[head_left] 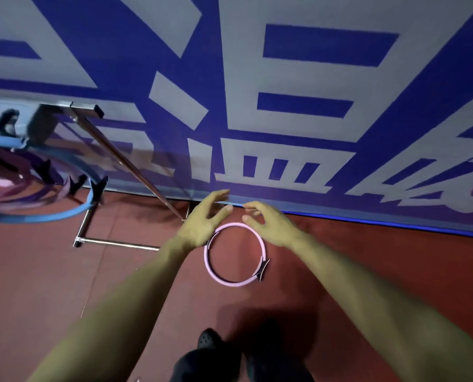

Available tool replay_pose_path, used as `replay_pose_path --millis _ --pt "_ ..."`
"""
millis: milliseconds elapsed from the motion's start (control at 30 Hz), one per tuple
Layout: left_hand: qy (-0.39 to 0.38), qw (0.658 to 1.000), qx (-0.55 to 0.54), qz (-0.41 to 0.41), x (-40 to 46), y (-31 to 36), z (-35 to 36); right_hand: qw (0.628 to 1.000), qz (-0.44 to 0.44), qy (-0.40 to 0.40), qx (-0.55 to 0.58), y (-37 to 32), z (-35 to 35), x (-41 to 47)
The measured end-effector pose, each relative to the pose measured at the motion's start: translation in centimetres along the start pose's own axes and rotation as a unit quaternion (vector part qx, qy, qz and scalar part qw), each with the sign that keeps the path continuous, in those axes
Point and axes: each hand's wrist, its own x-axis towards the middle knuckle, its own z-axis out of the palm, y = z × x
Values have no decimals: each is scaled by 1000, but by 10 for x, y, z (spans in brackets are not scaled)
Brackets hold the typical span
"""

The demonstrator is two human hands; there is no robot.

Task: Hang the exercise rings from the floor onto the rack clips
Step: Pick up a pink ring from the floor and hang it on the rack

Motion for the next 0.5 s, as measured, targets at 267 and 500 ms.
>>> replay_pose_path --millis 267,500 --pt "51 998 -17 -16 32 -168 32 997 51 -55 3 123 128 90" --pt "63 998 7 -10 106 -357 76 992 75 -104 -4 280 306 194"
